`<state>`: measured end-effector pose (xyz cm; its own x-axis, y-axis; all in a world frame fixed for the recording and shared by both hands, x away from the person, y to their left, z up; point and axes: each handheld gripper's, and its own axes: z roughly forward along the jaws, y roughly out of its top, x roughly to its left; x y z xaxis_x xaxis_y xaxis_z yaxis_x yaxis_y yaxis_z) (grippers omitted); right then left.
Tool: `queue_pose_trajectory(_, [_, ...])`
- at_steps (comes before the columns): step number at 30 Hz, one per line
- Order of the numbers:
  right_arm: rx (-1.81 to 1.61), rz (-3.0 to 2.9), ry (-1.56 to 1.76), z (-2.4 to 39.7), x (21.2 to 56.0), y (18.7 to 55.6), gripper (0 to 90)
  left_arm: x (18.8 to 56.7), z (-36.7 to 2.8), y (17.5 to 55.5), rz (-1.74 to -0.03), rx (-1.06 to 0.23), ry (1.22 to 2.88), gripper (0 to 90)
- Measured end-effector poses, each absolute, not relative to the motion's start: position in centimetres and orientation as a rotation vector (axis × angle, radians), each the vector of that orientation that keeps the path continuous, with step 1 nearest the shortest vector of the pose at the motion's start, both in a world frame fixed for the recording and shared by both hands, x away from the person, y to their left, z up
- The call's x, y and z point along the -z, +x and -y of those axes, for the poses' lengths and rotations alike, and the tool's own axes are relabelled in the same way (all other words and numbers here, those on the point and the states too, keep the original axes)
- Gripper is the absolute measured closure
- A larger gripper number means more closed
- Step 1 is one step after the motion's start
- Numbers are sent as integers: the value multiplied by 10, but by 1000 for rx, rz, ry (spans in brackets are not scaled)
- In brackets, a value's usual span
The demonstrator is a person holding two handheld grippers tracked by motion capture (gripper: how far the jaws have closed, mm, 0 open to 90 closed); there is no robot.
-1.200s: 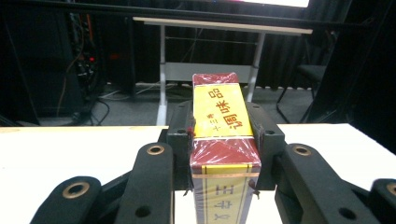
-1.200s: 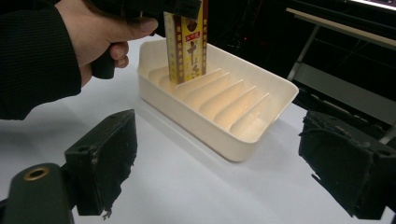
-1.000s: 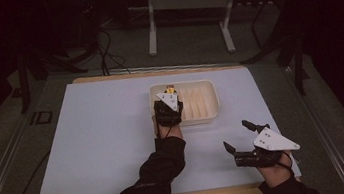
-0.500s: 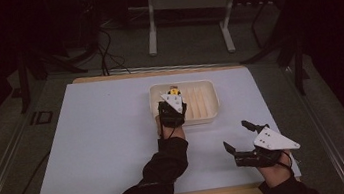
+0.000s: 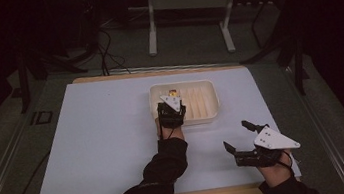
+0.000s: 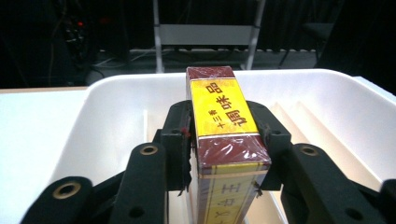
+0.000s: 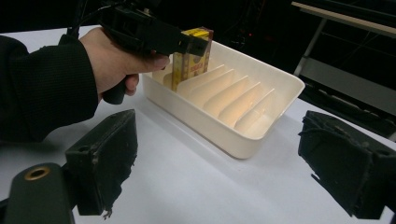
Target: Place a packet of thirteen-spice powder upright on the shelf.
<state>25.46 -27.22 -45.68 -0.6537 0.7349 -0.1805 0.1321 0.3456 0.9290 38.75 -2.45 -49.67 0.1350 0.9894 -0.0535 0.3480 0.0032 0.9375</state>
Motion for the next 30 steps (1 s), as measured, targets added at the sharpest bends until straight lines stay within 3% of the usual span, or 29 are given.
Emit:
queue_pose_trajectory(8, [-1319, -2020, 762, 272, 457, 255, 116, 495, 22, 388, -1363, -852, 1520, 610])
queue_pose_trajectory(13, [-1319, -2022, 760, 272, 457, 255, 117, 496, 21, 387, -1356, -810, 1565, 489])
queue_pose_trajectory(30, [-1319, -2038, 765, 271, 458, 256, 116, 471, 3, 375, -1303, -766, 1583, 321])
